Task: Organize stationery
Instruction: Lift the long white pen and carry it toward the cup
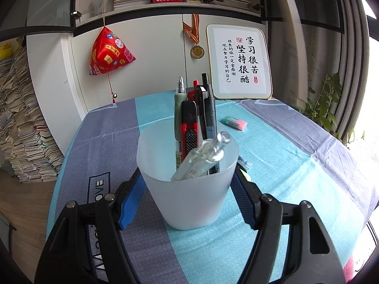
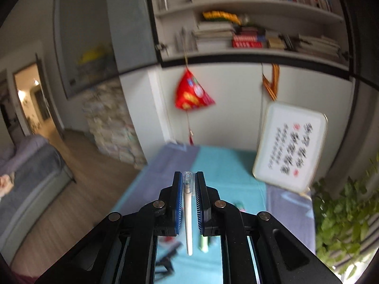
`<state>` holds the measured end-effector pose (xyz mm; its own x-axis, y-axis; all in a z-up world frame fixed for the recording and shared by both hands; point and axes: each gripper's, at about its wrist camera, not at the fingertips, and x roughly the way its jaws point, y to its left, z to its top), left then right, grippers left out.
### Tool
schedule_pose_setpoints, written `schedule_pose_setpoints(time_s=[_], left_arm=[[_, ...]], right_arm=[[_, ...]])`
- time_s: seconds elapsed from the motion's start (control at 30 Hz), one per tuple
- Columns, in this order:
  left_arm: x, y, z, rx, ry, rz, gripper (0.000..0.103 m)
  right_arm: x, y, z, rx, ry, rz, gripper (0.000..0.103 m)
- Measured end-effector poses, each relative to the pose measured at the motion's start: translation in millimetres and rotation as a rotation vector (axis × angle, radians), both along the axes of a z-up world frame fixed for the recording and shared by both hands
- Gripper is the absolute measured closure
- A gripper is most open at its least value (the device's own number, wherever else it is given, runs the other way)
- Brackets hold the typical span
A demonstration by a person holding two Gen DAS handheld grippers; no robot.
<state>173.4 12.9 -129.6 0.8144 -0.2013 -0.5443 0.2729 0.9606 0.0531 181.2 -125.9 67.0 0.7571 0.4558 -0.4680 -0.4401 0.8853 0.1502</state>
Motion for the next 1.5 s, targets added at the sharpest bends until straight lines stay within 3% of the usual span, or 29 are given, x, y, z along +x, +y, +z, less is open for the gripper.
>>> schedule_pose_setpoints(time_s=[0.17, 0.4, 0.73, 1.03, 1.2, 1.3, 1.4, 1.5], left_arm=[[0.0, -0.1, 0.0, 0.000, 0.000, 0.000, 0.034], [-0.2, 1.1, -0.8, -0.009, 0.003, -0.002, 0.034], [0.6, 0.8, -1.1, -0.006, 0.005, -0.003, 0.033], [0.1, 0.2, -1.2, 0.000, 0.006, 0.000, 0.033], [0.3, 0.8, -1.0, 0.000, 0.006, 0.000, 0.033], [0.2, 0.5, -1.0, 0.000, 0.006, 0.000, 0.033], [0.2, 0.6, -1.0, 0.000, 0.006, 0.000, 0.033], [0.2, 0.5, -1.1, 0.000, 0.006, 0.000, 0.033]], right_arm=[[20.1, 34.5, -14.2, 0.011, -0.019, 0.037, 0.092], [34.8, 48.8, -41.4, 0.009, -0.017, 0.058, 0.092], [38.0, 38.3, -84.3, -0.025, 0.112, 0.075, 0.092], [28.2, 30.8, -94.5, -0.068, 0.189, 0.092, 0.092], [30.4, 0.8, -96.1, -0.026, 0.204, 0.022, 0.092], [43.5, -6.8, -117.3, -0.107, 0.259, -0.033, 0.092], [63.9, -6.3, -156.7, -0.205, 0.361, -0.079, 0.092], [79.5, -2.2, -190.4, -0.221, 0.442, -0.064, 0.092]])
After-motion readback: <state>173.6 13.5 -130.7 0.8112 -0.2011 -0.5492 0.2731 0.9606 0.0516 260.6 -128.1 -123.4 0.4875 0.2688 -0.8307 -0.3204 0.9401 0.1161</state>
